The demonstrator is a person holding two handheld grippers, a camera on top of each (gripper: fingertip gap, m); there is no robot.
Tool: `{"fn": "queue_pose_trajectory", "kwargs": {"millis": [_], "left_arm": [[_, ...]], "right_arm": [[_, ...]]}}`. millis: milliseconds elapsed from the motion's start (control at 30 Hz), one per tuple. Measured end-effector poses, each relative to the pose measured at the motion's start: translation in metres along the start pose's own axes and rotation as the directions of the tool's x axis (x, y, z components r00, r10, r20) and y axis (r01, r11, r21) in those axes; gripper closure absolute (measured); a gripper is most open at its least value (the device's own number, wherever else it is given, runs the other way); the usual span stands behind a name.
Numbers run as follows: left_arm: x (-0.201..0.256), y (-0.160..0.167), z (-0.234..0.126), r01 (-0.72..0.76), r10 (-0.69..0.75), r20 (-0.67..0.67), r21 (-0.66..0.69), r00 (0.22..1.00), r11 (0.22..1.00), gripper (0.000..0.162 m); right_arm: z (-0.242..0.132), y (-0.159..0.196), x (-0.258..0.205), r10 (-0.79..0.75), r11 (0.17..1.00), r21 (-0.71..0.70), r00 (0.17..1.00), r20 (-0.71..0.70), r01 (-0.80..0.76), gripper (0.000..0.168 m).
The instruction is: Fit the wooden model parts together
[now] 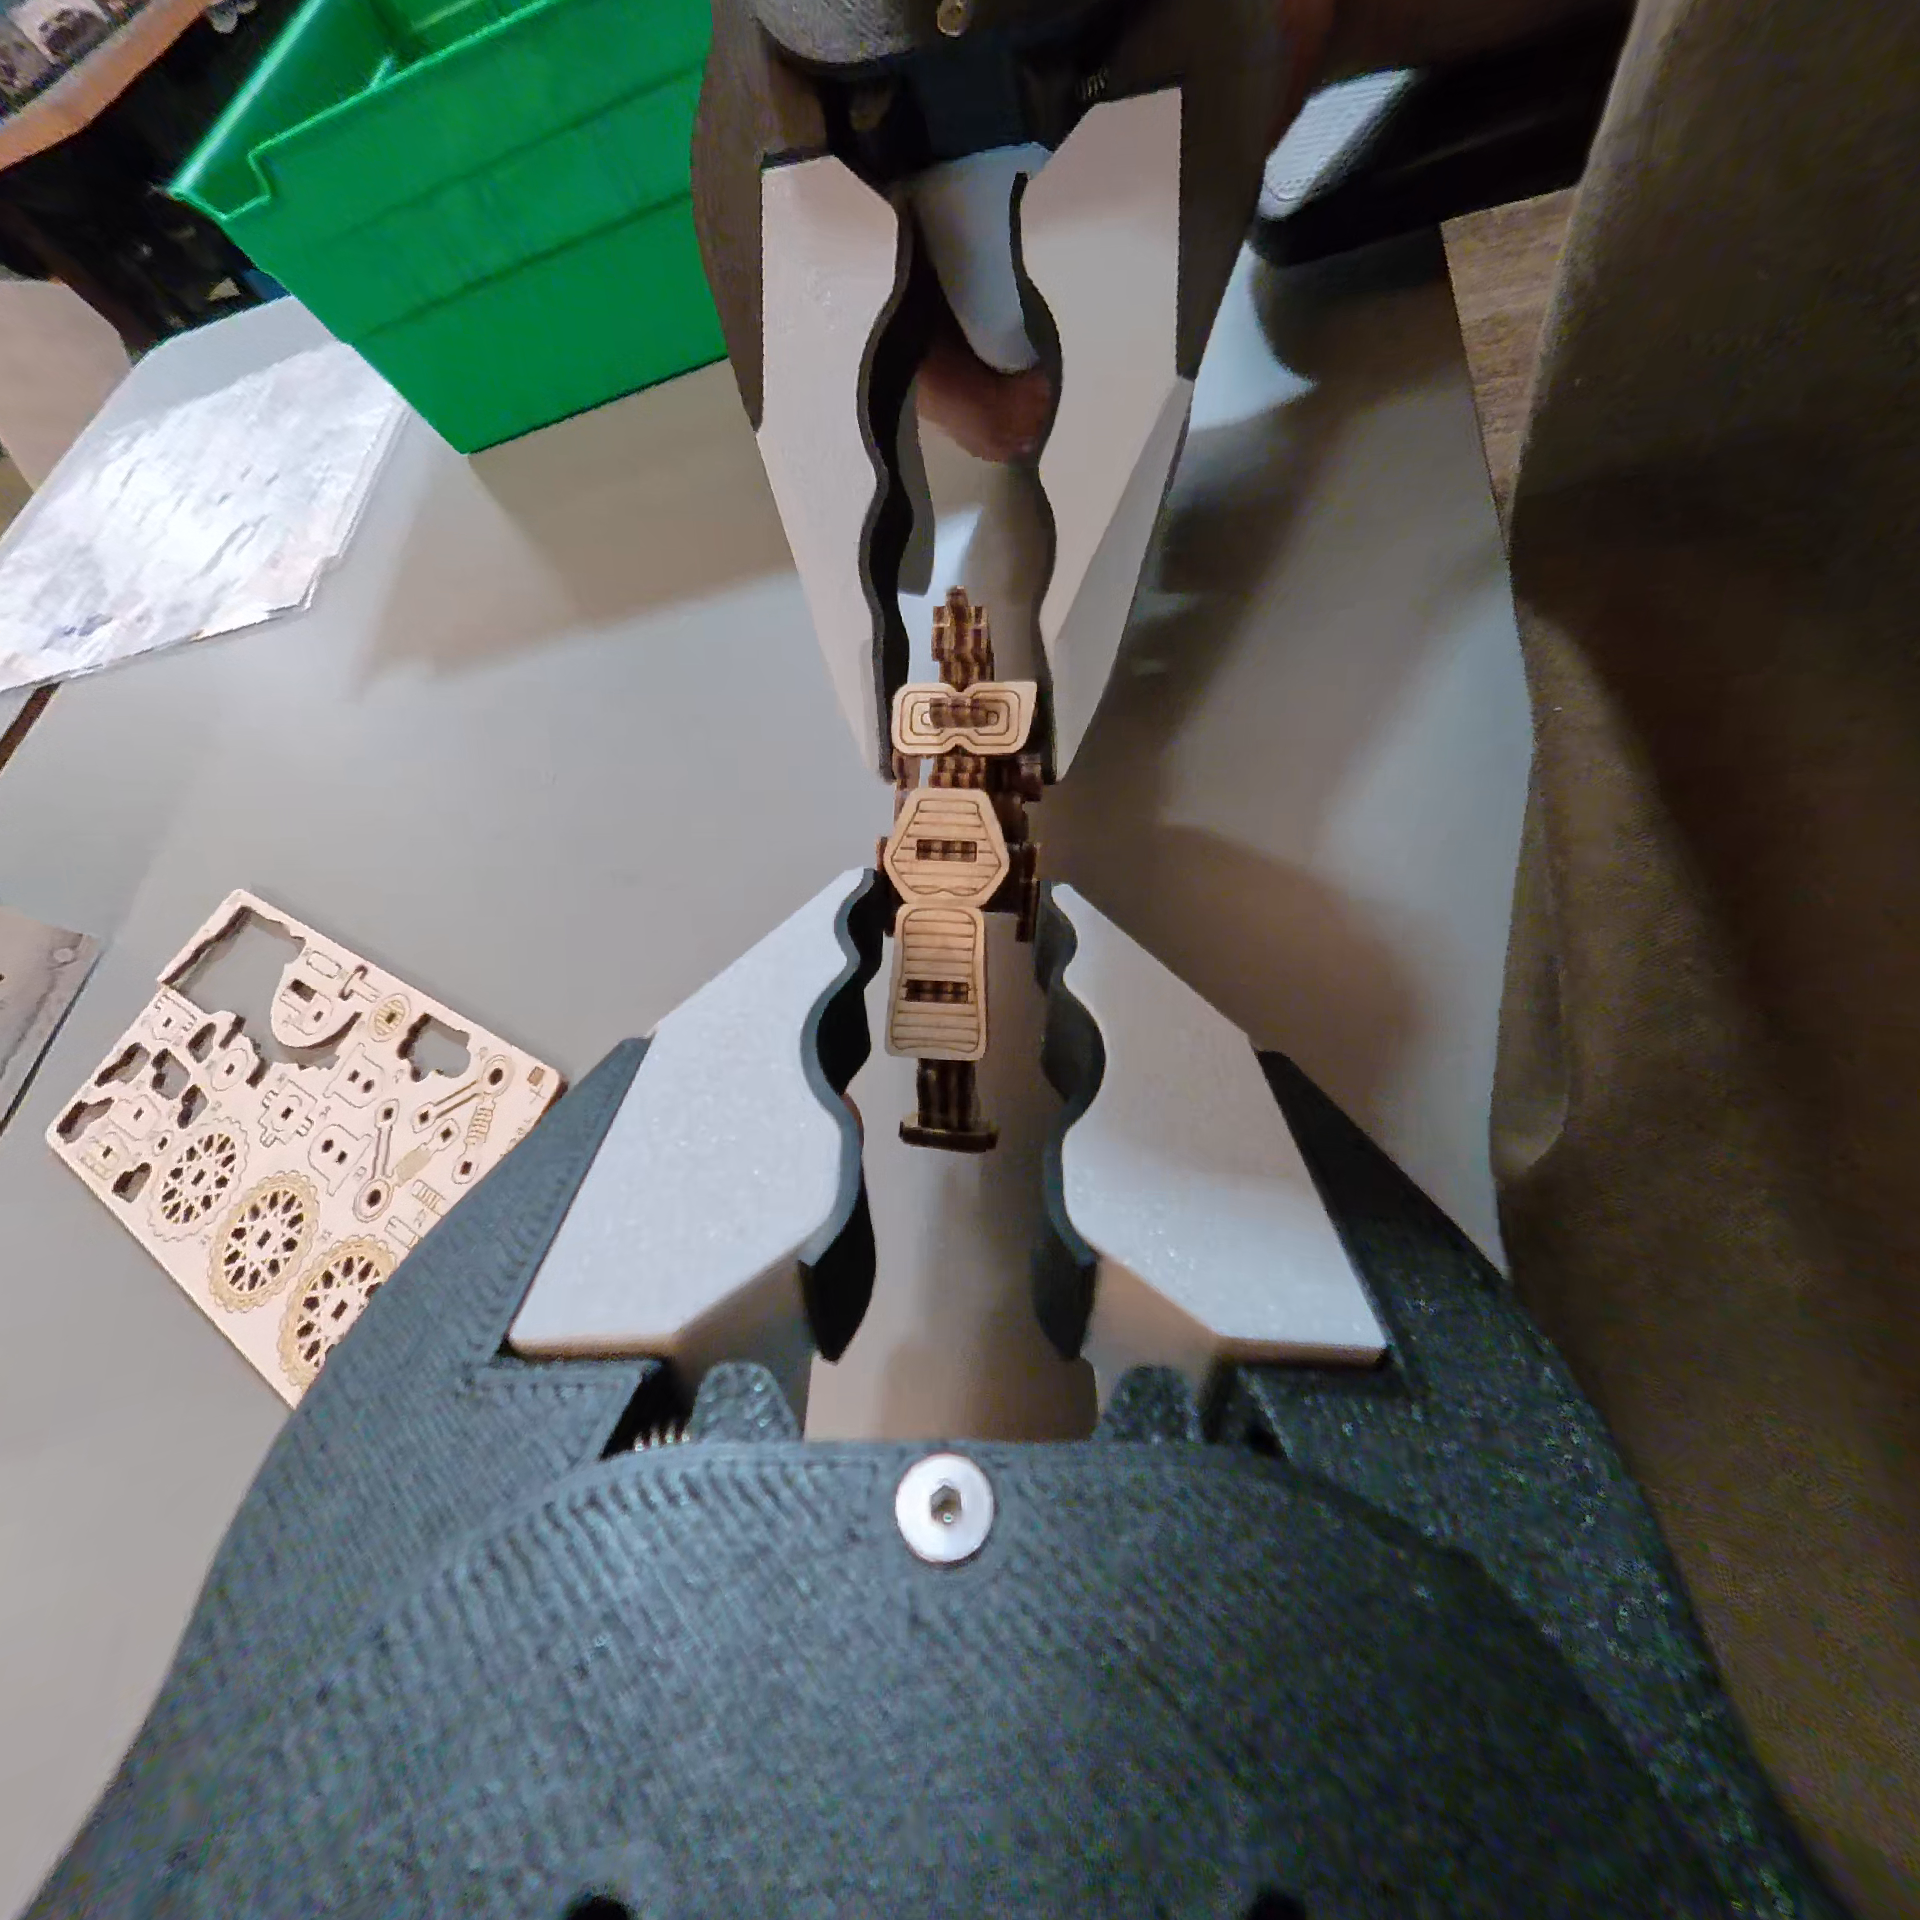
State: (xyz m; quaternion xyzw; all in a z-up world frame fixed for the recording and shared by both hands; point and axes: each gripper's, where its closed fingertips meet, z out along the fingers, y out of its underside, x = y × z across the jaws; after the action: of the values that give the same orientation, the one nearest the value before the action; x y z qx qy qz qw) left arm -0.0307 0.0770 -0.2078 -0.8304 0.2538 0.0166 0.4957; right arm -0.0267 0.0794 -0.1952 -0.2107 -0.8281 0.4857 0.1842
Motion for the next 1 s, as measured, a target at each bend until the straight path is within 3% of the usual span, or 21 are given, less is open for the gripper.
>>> {"fn": "queue_pose_trajectory", "kwargs": {"millis": [67,133,167,300,433,767,900,1000], "left_arm": [[-0.003,-0.002,-0.002,0.019,-0.019,0.006,0.018,1.0,1.0,0.135],[-0.005,-0.003,-0.004,0.014,-0.014,0.017,0.034,1.0,0.999,0.135],[-0.005,-0.004,-0.004,0.006,-0.007,0.024,0.038,1.0,0.999,0.135],[-0.005,-0.003,-0.003,-0.028,0.027,0.039,0.03,0.999,0.999,0.135],[-0.006,-0.004,-0.003,-0.063,0.06,0.056,0.041,0.997,0.997,0.135],[-0.007,-0.01,-0.007,-0.113,0.105,0.094,0.089,0.99,0.99,0.129],[-0.028,-0.015,-0.014,-0.024,-0.001,0.175,0.138,0.985,0.99,0.118],[-0.058,-0.016,-0.026,0.157,-0.21,0.245,0.219,0.946,0.963,0.107]], "right_arm": [[-0.001,-0.003,0.003,0.013,1.0,0.017,1.0,-0.016,-0.013,0.141],[-0.001,-0.002,0.008,0.029,1.0,0.009,0.999,-0.041,-0.028,0.118],[-0.002,0.001,0.009,0.035,0.999,0.0,0.998,-0.045,-0.035,0.115],[-0.007,0.0,0.01,0.048,0.999,0.019,0.998,-0.035,-0.047,0.123],[-0.009,-0.005,0.003,0.031,0.998,0.048,1.0,0.002,-0.031,0.142],[-0.012,-0.012,0.003,0.017,0.995,0.098,1.0,0.002,-0.017,0.143],[-0.021,-0.022,0.018,-0.022,0.989,0.143,0.995,-0.1,0.036,0.143],[-0.031,-0.027,0.04,-0.118,0.982,0.108,0.949,-0.292,0.155,0.143]]}}
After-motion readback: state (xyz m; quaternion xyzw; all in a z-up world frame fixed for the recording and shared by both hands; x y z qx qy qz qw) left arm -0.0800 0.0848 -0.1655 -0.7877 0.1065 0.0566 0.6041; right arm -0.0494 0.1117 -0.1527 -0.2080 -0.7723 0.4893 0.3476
